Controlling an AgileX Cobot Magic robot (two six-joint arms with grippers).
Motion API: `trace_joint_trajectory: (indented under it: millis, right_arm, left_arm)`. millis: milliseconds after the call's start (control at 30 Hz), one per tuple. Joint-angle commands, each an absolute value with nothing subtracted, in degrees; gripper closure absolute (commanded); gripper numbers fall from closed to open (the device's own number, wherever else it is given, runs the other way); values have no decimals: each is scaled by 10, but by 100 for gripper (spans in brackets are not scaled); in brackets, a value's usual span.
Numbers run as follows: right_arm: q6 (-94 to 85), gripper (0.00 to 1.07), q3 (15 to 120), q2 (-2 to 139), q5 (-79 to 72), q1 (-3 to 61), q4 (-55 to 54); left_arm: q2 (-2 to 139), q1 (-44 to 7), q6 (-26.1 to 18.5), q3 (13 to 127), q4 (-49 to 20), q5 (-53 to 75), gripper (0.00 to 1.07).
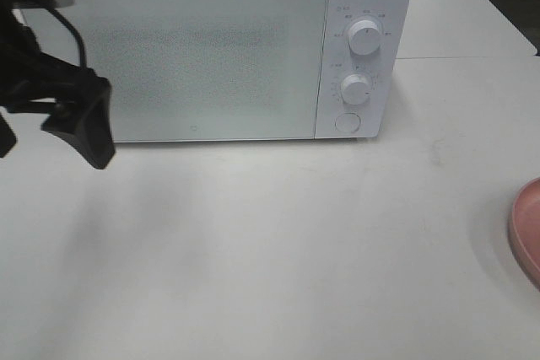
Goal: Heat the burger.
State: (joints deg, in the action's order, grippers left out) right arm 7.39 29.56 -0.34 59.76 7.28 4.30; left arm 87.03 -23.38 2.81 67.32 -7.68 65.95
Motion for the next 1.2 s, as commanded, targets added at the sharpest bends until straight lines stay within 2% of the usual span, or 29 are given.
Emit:
trace_joint_trajectory:
  millis: [33,100,167,267,333,367,433,633,700,967,1033,1200]
  right_arm:
    - [69,32,294,-18,595,71,45]
    - [69,32,294,-18,595,71,45]
    - [69,32,294,-18,595,71,45]
    - [69,32,294,-18,595,71,45]
    - [69,32,294,-18,595,71,45]
    - [69,32,294,-18,595,71,45]
    - [69,32,294,-18,595,71,45]
    - [69,32,294,-18,595,71,45]
    - [69,32,294,-18,595,71,45]
    - [69,32,294,-18,595,71,45]
    - [69,32,294,-18,595,71,45]
    - [69,32,294,-18,595,71,45]
  left_arm:
    - [847,-174,21,667,-75,704,6]
    - [840,-160,18,660,-73,710,6]
    - [800,-112,6,618,-69,713,6]
    - [787,-100,0,606,-66,713,6]
    - [747,-63,0,566,-62,709,6]
    - [747,-63,0,566,-62,709,6]
    - [684,-24,0,520,-61,701,6]
    - [611,-13,0,469,-58,691,6]
    - [529,-13,-9,414,-57,652,6]
    - [406,-13,-19,338,-57,596,7]
    - [329,-13,-19,293,-54,584,7]
    - [262,-13,-18,285,-46,594,7]
